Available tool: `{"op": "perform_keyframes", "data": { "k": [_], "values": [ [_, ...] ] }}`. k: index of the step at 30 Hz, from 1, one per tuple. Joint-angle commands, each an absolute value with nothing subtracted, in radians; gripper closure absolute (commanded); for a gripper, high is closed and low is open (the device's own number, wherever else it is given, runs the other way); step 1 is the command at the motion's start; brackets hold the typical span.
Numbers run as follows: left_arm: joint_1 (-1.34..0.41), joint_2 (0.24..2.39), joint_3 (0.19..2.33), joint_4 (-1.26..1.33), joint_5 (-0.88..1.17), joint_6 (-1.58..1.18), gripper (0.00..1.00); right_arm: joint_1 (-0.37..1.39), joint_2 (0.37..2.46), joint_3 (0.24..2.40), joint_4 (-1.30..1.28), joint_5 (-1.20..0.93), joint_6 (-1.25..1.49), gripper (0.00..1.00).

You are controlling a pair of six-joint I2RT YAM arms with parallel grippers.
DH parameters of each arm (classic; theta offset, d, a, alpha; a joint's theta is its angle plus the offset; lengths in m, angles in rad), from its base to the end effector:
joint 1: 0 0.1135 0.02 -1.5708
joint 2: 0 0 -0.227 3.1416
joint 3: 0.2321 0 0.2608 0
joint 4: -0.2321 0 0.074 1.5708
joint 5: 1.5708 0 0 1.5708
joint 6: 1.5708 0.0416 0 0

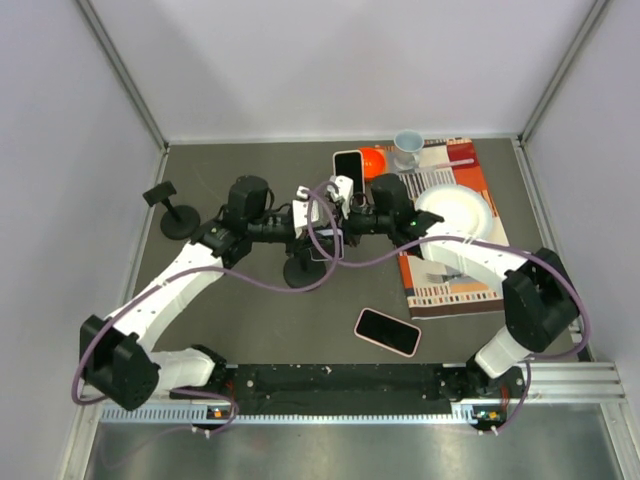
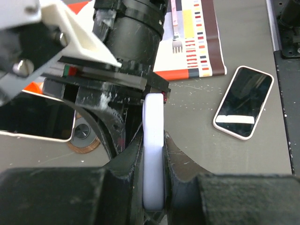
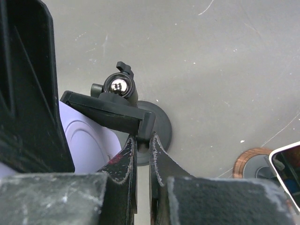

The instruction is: Place the phone on the phone stand

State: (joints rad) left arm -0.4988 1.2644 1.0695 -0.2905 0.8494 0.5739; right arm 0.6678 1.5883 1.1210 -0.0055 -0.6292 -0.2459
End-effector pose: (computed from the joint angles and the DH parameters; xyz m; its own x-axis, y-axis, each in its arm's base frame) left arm 0.2502 -0.1719 0.2923 0.1441 0.3298 -0.9330 0.9775 0.0991 0.1860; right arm 0.2780 0.2505 0.2307 -0.1248 -0.3491 -0.9288 -0.9717 0.2324 0.0432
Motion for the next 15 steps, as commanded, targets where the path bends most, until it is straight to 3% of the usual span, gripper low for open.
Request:
{"op": "perform_keyframes", "data": {
  "k": [1, 10, 15],
  "values": [
    [-0.465, 1.126, 0.971, -0.031, 0.589, 0.588, 1.00, 0.689, 1.522, 0.984, 0.076, -0.635, -0.126, 1.00],
    [-0.466, 1.077, 0.956, -0.041, 0.420, 0.563, 1.00, 0.690, 1.465, 0.904, 0.202, -0.462, -0.023, 1.00],
    [-0.469, 1.071, 0.989, -0.116, 0.269, 0.440, 1.00, 0.724, 1.437, 0.867, 0.224, -0.125, 0.069, 1.00]
  ]
}}
